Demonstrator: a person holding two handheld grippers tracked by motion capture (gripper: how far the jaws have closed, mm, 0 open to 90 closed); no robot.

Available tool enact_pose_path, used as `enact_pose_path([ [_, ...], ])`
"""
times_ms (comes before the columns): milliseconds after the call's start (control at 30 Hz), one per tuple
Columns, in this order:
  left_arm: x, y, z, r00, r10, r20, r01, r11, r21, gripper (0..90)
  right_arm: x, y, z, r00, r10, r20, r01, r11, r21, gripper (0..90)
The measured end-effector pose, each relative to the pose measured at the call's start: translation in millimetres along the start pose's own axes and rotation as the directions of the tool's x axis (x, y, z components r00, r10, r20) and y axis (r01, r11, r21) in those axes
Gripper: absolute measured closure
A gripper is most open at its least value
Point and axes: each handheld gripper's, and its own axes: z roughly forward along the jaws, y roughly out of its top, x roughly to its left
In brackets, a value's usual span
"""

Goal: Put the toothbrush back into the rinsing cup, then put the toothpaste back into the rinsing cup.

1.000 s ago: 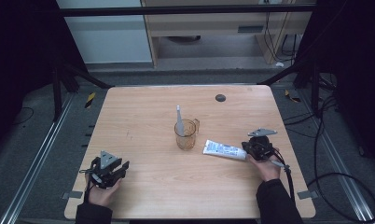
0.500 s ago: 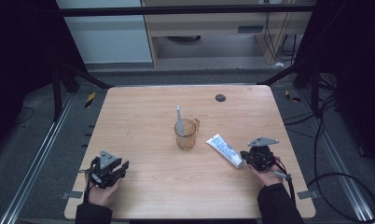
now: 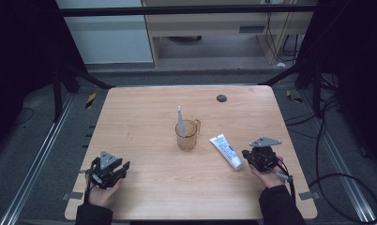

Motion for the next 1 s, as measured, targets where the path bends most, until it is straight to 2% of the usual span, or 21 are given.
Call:
enact_pose_path([
  [100,0.3,0.2,0.5,1.0,0.0,-0.001,0.0,1.0,-0.001,62.4,1.4,7.9,-5.1,0.9995,-0.021,0.022,0.022,1.0,-0.018,84.8],
  [233,1.1,0.4,1.4,1.0,-0.001,-0.001,0.001,1.0,0.001,61.7,4.7,20.4,-12.1,0.9992,-0.026,0.03,0.027,0.999,-0.041,77.8],
  [467,1.8,0.1,1.8,1.0,-0.002,-0.004,0.002,1.0,0.003,60.9,10.6,34.1,-15.4,0.9985,-0.039,0.039,0.04,0.999,-0.02,62.8],
  [567,2.0,0.3,2.4,1.0,-0.001,-0.004,0.001,1.0,0.004,60.7,11.9,37.6,-13.1,0.9988,-0.035,0.035,0.035,0.999,-0.006,56.2],
  [767,2.1,0.3,2.8,1.0,0.002,-0.007,-0.002,1.0,0.007,60.6,13.1,43.3,-2.2,0.9992,-0.022,0.032,0.021,0.999,0.026,48.5],
  [1000,3.1,0.2,3.7,1.0,0.002,-0.004,-0.002,0.9999,0.012,60.0,17.8,50.8,10.6,0.9995,-0.021,0.025,0.02,0.998,0.054,44.2],
])
